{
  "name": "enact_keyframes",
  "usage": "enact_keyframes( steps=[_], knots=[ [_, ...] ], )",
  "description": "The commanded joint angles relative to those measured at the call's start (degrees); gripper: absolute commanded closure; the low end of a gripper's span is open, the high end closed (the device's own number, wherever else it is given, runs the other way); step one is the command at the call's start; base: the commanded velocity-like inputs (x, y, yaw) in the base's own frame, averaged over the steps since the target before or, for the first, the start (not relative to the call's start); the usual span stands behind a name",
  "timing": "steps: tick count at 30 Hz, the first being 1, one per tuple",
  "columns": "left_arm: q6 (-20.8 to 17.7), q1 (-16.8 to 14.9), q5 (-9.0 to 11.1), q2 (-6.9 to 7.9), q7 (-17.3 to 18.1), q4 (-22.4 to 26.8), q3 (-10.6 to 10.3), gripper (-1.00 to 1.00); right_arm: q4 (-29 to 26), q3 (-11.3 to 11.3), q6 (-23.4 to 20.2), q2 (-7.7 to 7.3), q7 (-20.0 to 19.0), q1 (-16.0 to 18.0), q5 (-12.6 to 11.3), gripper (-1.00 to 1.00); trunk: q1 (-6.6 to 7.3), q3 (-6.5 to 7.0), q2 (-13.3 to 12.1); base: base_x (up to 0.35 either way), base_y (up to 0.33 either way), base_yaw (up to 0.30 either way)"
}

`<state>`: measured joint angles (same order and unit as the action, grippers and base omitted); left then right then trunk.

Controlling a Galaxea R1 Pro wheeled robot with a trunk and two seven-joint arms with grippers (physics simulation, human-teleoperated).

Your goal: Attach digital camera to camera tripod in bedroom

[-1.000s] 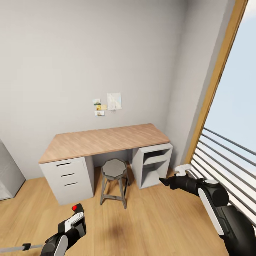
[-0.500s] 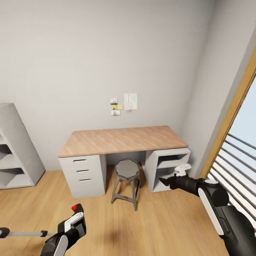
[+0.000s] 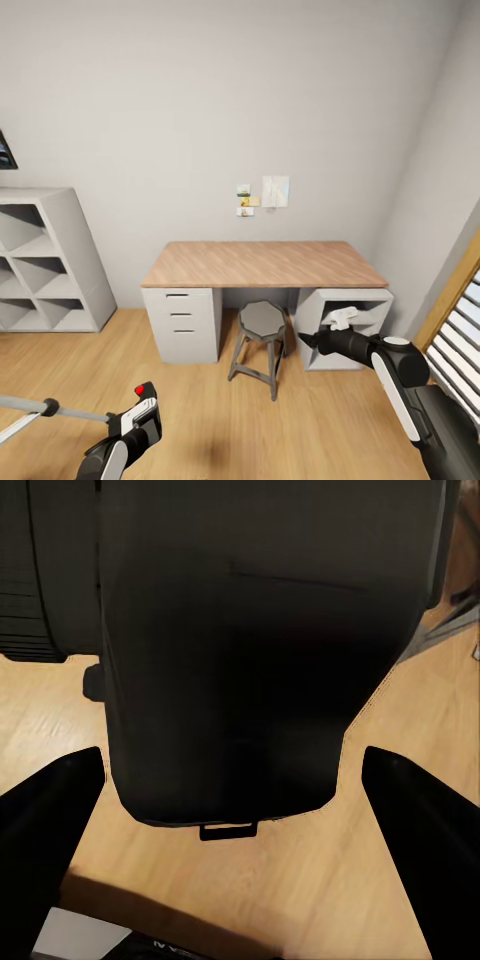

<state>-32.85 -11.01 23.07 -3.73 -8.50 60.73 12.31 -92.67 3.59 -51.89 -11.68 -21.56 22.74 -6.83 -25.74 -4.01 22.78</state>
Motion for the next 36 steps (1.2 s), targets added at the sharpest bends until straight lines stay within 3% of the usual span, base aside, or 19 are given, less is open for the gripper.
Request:
enact_keyframes(
  steps=[1, 18, 36],
  knots=[
    [-0.3, -0.1, 0.6, -0.05, -0.5, 0.1, 0.1, 1.00, -0.1, 0.0, -0.1, -0.06, 0.3, 0.0, -0.6, -1.00, -0.04, -0.13, 0.1, 0.004, 0.000, 0.267],
    [-0.2, -0.1, 0.4, -0.05, -0.8, 0.1, 0.0, 1.00, -0.1, 0.1, 0.8, -0.04, 0.3, 0.0, -0.6, -1.00, -0.04, -0.13, 0.1, 0.001, -0.013, 0.264],
    [-0.3, -0.1, 0.2, -0.05, -1.3, 0.1, 0.1, 1.00, -0.1, 0.1, 0.9, -0.02, 0.3, 0.0, -0.6, -1.00, -0.04, -0.13, 0.1, 0.000, -0.218, 0.263]
  ],
)
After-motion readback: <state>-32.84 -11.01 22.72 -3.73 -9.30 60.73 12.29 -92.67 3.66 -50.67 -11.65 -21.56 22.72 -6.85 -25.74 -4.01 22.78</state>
